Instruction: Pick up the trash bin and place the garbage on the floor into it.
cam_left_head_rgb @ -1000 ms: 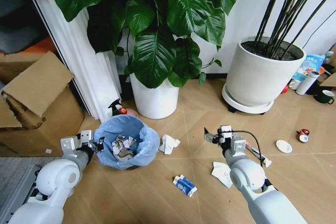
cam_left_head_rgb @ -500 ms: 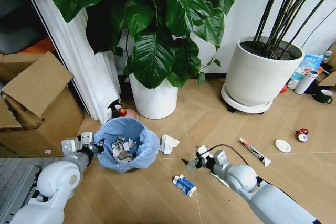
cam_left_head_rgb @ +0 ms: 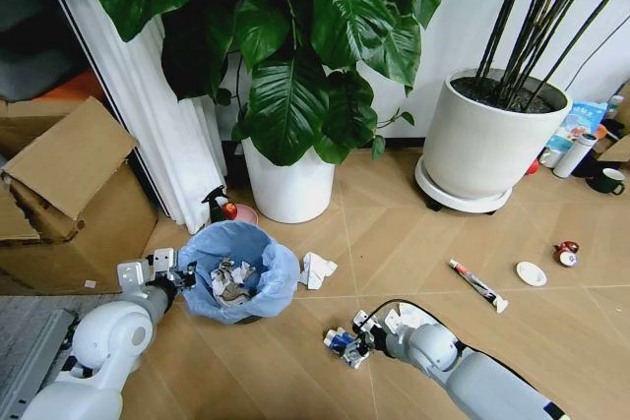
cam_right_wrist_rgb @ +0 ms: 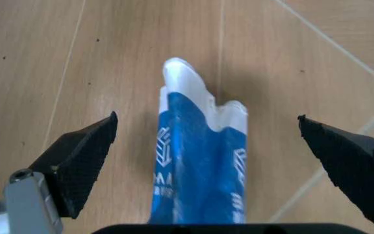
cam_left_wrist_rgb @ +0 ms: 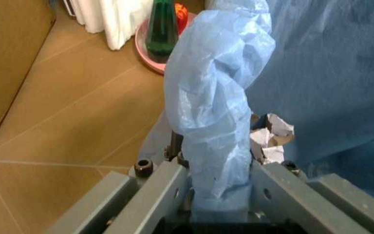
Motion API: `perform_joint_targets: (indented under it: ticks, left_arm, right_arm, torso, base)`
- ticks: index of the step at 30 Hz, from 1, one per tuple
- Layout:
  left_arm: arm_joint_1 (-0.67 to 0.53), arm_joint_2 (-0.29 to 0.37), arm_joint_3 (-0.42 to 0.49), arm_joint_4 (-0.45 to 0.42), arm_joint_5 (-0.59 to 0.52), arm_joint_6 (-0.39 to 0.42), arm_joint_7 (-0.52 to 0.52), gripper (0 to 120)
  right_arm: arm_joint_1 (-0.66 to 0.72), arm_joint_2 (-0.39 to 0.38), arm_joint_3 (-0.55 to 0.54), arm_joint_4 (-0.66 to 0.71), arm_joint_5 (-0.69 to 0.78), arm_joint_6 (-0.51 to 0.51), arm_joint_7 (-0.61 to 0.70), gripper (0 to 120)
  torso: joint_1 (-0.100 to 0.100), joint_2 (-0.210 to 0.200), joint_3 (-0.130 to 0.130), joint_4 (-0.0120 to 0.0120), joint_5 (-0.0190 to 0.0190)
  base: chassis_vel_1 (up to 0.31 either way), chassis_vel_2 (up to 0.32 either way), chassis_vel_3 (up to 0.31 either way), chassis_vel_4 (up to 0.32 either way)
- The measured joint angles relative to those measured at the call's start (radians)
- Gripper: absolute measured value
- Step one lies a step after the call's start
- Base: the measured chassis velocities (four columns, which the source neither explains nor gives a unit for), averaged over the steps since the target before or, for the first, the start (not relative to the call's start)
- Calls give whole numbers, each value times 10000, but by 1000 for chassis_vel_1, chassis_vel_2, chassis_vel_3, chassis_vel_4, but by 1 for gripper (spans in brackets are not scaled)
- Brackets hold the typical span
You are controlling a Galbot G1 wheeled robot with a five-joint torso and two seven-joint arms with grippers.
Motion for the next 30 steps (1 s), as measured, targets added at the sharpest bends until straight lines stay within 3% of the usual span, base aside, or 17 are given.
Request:
perform_joint_targets:
  ticks: [10,19,23,28,30]
  left_arm:
    - [34,9,8,-2,-3,-10,-29,0]
    - [-66,-8,53,12,-20,-13,-38,0]
    - [-94,16,80,73,-18,-13,-39,0]
    - [-176,39,92,104,-24,-13,-35,0]
    - [-227,42,110,124,-32,-15,-30,0]
  right_arm:
    - [18,636,-94,-746,-312,164,282,99]
    - [-70,800,15,-1018,-386,268,520,69]
    - [-68,854,42,-1057,-390,342,633,50]
    - [-66,857,65,-1057,-374,344,653,37]
    - [-81,857,93,-1056,-355,349,661,26]
  torso:
    - [0,0,0,2,0]
    - [0,0,0,-1,-1]
    - [0,0,0,0,-1]
    - [0,0,0,0,0]
    - [0,0,0,0,0]
  base:
    - [0,0,0,0]
    - [0,0,0,0]
    - [0,0,0,0]
    - [0,0,0,0]
    - [0,0,0,0]
